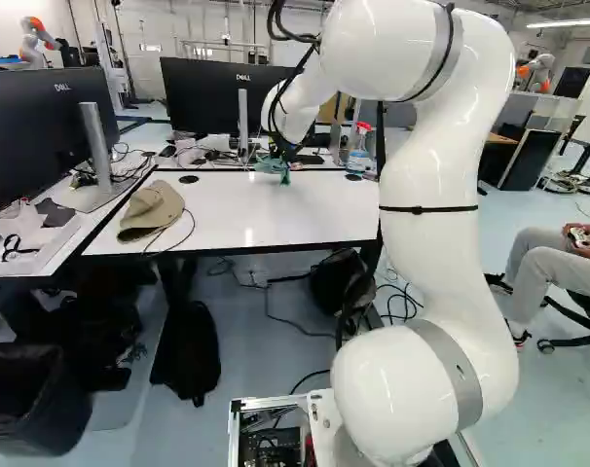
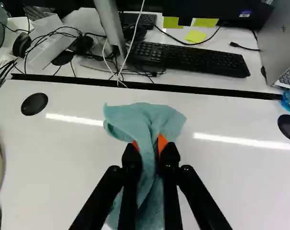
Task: Clean the table with the green towel
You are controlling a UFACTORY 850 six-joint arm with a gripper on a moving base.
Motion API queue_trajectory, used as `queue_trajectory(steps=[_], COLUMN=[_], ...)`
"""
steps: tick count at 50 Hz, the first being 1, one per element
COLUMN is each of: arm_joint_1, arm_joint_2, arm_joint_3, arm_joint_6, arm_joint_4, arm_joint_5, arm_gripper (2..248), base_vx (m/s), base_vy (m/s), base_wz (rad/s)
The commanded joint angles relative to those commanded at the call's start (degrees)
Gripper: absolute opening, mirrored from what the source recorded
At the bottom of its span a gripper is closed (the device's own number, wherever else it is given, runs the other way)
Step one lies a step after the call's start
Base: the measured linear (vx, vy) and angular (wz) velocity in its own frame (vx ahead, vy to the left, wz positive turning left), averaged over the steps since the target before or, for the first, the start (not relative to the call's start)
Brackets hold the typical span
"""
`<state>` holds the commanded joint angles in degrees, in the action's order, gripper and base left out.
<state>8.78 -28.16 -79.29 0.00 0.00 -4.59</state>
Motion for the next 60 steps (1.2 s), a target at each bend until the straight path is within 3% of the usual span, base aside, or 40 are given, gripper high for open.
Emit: queue_trajectory(steps=[18, 60], arm_joint_1=[0.7, 0.7], arm_joint_2=[-4.6, -9.7], arm_joint_3=[-5.5, -6.6], arm_joint_6=[0.0, 0.0], arm_joint_4=[0.0, 0.0], arm_joint_5=[0.0, 0.0], arm_gripper=[55, 55], base_vx=[0.0, 0.0], base_vy=[0.0, 0.0], base_wz=[0.0, 0.0])
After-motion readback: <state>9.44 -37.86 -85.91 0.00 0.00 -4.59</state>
